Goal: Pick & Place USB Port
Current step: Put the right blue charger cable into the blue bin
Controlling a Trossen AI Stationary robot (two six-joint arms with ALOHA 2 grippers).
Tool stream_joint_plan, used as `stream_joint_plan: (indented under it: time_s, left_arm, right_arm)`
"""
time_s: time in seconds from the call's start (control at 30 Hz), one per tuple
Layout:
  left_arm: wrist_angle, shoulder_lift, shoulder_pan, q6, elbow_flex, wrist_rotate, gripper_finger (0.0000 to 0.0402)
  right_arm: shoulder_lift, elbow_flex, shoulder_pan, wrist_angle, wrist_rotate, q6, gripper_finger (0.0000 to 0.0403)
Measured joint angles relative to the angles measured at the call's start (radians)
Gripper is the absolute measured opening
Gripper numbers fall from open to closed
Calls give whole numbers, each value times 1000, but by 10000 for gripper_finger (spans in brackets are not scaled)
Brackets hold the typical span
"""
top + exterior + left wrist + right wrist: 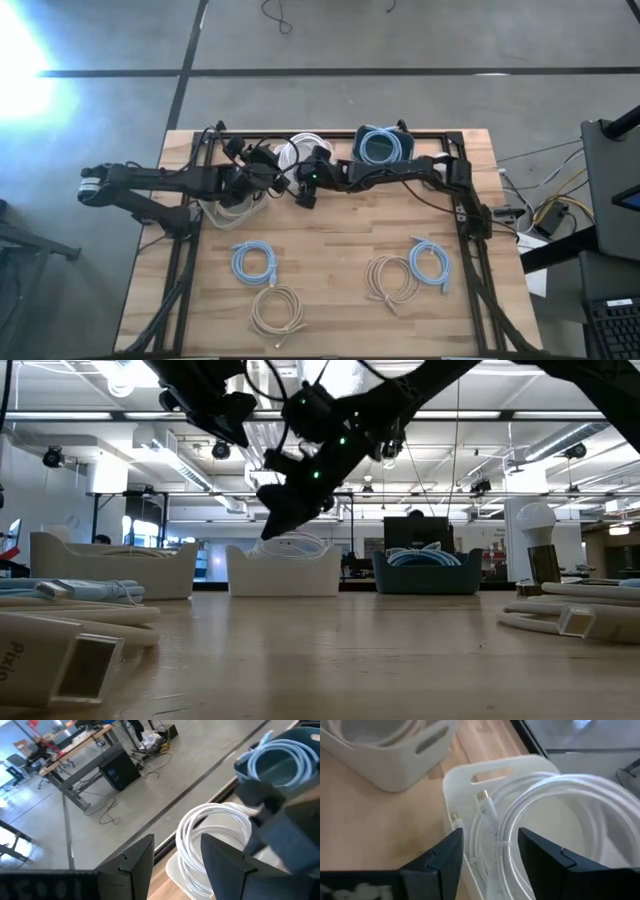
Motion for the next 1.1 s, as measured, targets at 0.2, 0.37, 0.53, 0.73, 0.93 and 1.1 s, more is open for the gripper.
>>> stream_joint_plan:
  time_s: [0.2, 0.37, 0.53, 0.73, 0.93, 1.1]
  left_arm:
    - [-26, 0, -2, 0, 0, 47, 177]
    - [-36, 0, -15, 0, 0, 49, 177]
    - [-53, 0, -25, -5, 0, 48, 177]
    - [-59, 0, -27, -31, -25, 45, 177]
    - [-62, 0, -27, -60, -40, 40, 177]
    - [-60, 0, -27, -80, -43, 25, 177]
  right_arm:
    - [-121, 0, 31, -221, 1, 12, 189]
    - [-250, -15, 53, -413, 0, 62, 189]
    - [-409, -120, 82, -486, -2, 145, 187]
    - [-623, -351, 113, -547, -126, 310, 185]
    - [-801, -540, 148, -725, -314, 509, 183]
    - [-892, -652, 189, -947, -362, 678, 183]
